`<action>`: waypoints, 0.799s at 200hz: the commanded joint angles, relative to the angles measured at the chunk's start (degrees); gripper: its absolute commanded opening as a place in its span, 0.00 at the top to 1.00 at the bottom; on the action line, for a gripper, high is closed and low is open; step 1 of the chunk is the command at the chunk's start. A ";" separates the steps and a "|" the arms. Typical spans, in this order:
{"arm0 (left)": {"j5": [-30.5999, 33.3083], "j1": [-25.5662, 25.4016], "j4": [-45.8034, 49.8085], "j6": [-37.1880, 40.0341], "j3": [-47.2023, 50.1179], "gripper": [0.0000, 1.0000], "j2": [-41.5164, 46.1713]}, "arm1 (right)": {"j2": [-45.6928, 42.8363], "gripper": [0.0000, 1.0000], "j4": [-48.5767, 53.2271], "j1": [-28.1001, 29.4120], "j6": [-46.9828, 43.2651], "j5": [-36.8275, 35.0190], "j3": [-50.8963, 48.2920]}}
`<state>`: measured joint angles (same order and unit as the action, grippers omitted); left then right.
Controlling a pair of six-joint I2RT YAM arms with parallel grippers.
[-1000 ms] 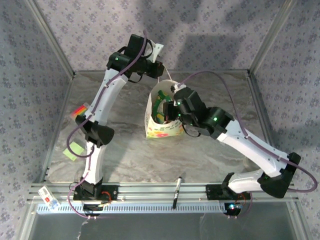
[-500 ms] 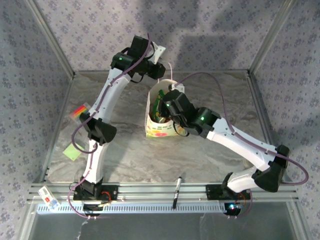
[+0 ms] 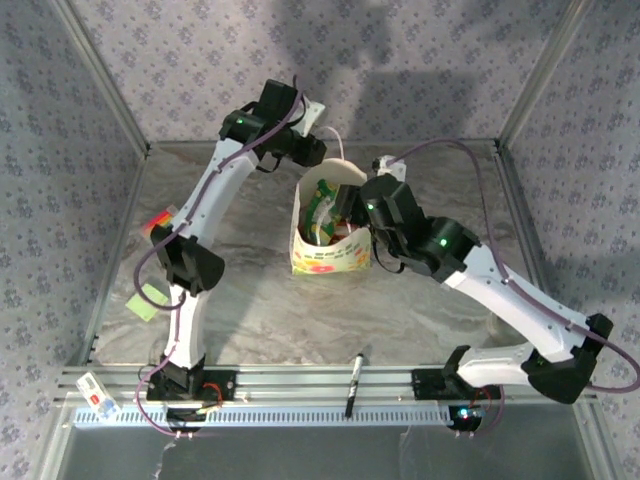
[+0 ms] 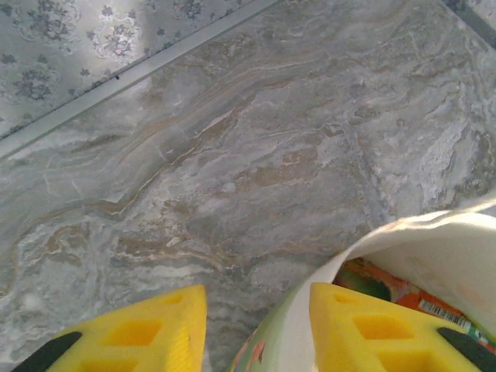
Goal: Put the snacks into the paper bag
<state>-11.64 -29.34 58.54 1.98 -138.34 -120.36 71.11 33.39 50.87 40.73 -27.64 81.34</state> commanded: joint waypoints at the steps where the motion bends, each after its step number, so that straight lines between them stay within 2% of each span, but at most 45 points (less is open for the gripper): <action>1: 0.47 0.44 -4.79 -0.54 4.41 0.54 8.02 | -0.93 0.45 6.04 -1.02 -4.25 0.17 3.84; 28: -1.87 0.42 -10.36 -1.59 14.09 0.46 16.02 | -2.98 0.40 7.74 -2.61 -8.95 -0.42 4.64; 42: -4.04 0.42 -10.82 -0.04 17.57 0.44 19.81 | -4.18 0.38 8.17 -4.38 -10.47 -0.35 4.18; 54: -3.05 0.35 -10.56 0.64 20.86 0.44 23.26 | -4.91 0.35 8.39 -6.46 -13.16 0.58 3.49; 71: 0.76 0.52 -13.26 0.38 30.59 0.43 30.12 | -5.67 0.29 7.46 -9.58 -18.24 3.17 1.03; 89: 7.75 1.06 -18.16 -0.16 43.58 0.42 39.50 | -6.46 0.20 4.48 -13.08 -24.49 8.10 -3.04; 106: 11.04 3.59 -19.34 -1.69 53.88 0.42 48.35 | -6.60 0.09 3.33 -16.55 -27.26 11.55 -5.25; 120: 15.07 6.44 -21.45 -3.82 62.25 0.41 55.68 | -7.06 0.00 1.46 -18.84 -29.11 10.85 -8.06; 144: 24.41 10.71 -27.39 -4.53 77.40 0.38 66.65 | -8.73 0.00 -4.00 -25.72 -29.81 12.11 -15.76; 160: 26.91 13.68 -31.06 -4.40 85.92 0.37 70.64 | -9.49 0.00 -6.60 -32.52 -26.19 15.14 -20.54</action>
<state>6.59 -18.61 35.64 -1.39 -61.60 -54.35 63.40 31.83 25.78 13.96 -16.34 66.04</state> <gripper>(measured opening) 0.624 0.999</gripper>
